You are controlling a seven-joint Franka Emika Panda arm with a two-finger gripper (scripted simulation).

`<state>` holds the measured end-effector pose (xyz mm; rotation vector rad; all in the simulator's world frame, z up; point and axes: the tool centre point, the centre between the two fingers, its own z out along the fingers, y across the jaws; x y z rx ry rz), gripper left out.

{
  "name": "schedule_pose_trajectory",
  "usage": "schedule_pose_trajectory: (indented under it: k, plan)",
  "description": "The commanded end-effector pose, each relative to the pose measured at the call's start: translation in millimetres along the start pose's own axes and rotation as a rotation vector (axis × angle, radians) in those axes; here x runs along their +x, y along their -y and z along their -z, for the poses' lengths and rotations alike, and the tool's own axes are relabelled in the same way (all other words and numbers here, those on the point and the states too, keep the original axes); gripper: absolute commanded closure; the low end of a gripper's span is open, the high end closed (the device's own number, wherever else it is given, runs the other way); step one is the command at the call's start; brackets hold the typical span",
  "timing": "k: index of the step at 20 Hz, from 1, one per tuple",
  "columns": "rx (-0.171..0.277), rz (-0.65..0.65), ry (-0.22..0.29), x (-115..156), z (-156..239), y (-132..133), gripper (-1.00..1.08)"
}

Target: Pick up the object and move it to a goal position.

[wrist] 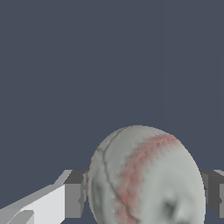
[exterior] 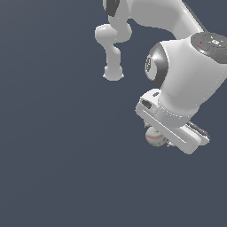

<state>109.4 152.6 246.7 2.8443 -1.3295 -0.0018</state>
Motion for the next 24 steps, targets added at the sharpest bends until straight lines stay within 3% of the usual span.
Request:
schedule_pose_trajectory:
  k: [1, 11, 24]
  plan:
    - [0.002, 0.000, -0.001, 2, 8, 8, 1.08]
    - [0.002, 0.000, 0.000, 6, 27, 29, 1.08]
    - [0.002, 0.000, 0.000, 7, 33, 37, 1.08]
